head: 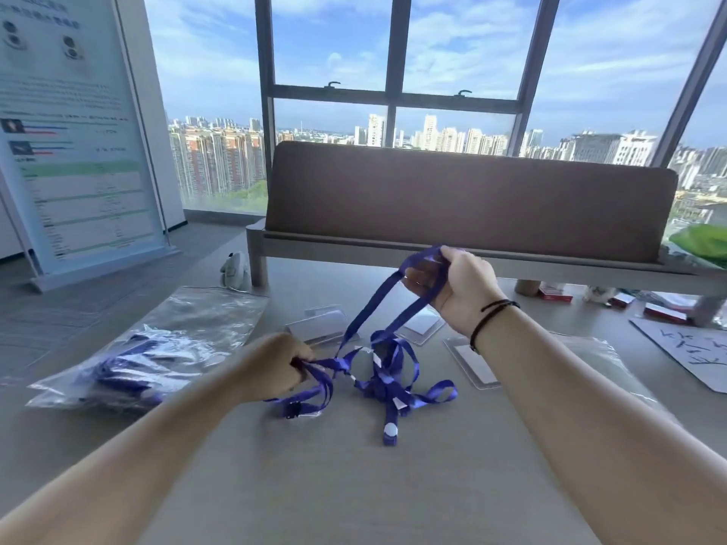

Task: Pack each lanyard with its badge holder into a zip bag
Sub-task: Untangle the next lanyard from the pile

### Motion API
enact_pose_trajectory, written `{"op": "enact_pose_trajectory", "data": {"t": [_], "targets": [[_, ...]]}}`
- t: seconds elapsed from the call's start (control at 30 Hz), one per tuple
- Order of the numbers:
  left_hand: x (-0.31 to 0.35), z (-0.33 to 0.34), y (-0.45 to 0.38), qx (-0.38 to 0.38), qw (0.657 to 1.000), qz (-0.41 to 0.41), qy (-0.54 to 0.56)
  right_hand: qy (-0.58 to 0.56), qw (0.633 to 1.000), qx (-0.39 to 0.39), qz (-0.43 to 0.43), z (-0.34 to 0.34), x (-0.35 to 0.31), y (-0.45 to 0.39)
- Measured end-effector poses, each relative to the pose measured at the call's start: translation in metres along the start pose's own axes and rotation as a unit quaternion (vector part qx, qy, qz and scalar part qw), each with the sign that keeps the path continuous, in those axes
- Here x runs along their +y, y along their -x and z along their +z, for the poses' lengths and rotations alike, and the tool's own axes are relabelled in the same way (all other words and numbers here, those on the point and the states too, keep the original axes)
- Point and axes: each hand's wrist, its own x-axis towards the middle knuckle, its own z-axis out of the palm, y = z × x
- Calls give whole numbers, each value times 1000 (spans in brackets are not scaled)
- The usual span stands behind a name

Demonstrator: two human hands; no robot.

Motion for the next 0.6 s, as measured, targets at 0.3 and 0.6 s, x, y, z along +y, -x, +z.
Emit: {"op": "enact_pose_trajectory", "data": {"t": [0.3,0.6], "targets": [[-15,-41,8,123,983,-129,-50,368,923,103,46,-64,41,-19],[46,-60,2,160,942,-52,292,783,579,-6,-229,-42,70,24]]}}
